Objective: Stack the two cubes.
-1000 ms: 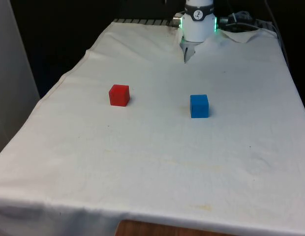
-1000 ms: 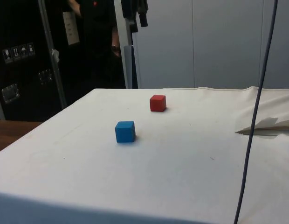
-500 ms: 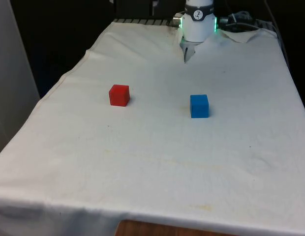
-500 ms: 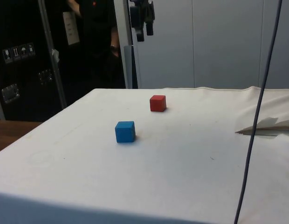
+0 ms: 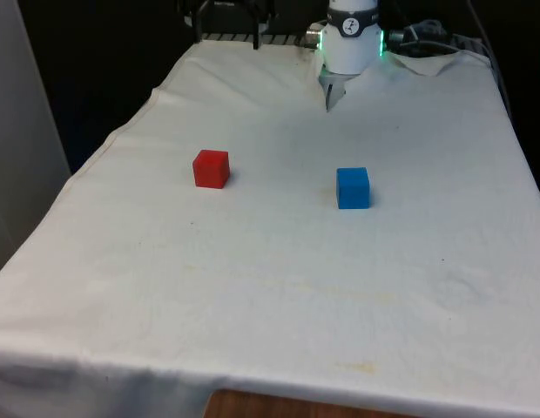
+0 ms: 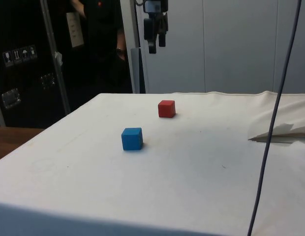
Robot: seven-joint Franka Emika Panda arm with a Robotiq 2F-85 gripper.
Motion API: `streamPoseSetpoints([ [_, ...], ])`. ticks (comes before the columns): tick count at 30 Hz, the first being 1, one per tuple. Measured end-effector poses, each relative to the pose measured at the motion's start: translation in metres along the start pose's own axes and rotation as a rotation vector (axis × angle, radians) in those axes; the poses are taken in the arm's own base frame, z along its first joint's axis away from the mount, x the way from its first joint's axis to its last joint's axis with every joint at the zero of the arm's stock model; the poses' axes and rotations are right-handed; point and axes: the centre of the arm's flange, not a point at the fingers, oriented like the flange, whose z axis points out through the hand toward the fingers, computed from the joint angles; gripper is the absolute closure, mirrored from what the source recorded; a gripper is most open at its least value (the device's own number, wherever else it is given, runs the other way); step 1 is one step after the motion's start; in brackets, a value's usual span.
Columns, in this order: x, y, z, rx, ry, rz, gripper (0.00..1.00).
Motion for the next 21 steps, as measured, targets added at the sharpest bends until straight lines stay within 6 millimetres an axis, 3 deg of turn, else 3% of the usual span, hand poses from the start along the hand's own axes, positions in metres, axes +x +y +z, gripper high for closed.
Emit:
streamPoseSetpoints([
  [8,0.000,-0.003,0.013,0.000,0.015,0.002,0.00],
  [21,-0.013,0.019,0.057,-0.007,0.049,0.019,0.00],
])
